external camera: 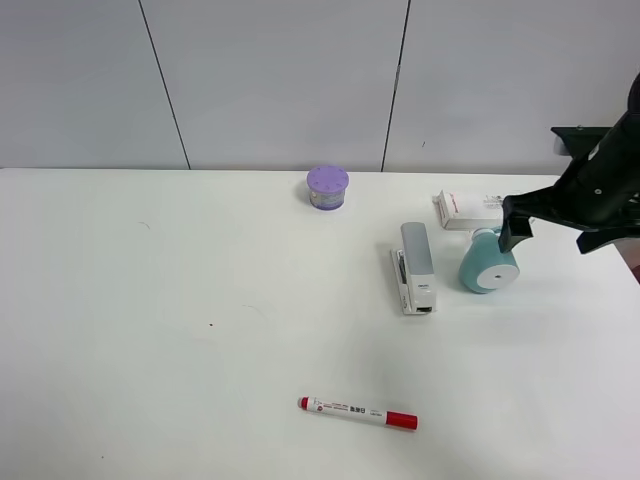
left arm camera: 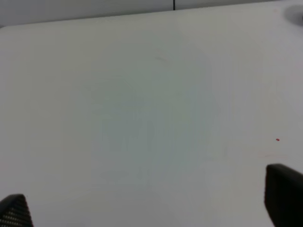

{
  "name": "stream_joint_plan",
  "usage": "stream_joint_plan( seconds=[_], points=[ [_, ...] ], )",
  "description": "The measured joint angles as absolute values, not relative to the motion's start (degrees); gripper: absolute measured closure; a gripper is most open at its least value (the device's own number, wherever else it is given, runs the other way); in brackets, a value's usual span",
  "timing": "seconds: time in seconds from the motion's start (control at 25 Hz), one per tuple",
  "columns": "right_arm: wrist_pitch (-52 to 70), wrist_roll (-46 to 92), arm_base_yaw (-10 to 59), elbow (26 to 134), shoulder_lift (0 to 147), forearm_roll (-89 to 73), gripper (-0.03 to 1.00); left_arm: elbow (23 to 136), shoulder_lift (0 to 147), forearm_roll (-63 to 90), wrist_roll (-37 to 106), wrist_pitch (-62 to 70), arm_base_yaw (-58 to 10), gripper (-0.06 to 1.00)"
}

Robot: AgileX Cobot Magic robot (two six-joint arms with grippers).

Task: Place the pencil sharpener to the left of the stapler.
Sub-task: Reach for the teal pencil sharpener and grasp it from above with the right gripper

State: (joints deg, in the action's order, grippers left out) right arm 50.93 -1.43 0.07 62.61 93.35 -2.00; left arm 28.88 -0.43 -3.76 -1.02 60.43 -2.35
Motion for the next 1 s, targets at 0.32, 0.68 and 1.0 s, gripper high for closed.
stream_joint_plan(
  seconds=[0.32, 0.68, 1.0],
  points=[
    [44.2, 1.9, 0.1, 62.6, 97.7, -4.9, -0.02, 28.9, -0.4, -3.8, -1.0, 60.4, -2.4, -0.05],
    [39.4, 2.7, 2.6, 62.6, 103.0, -6.3, -0.02, 28.9, -0.4, -3.8, -1.0, 60.4, -2.4, -0.05],
    [37.8, 2.8, 3.4, 62.6, 107.0, -6.5, -0.02, 28.9, -0.4, -3.8, -1.0, 60.4, -2.4, -0.05]
  ],
)
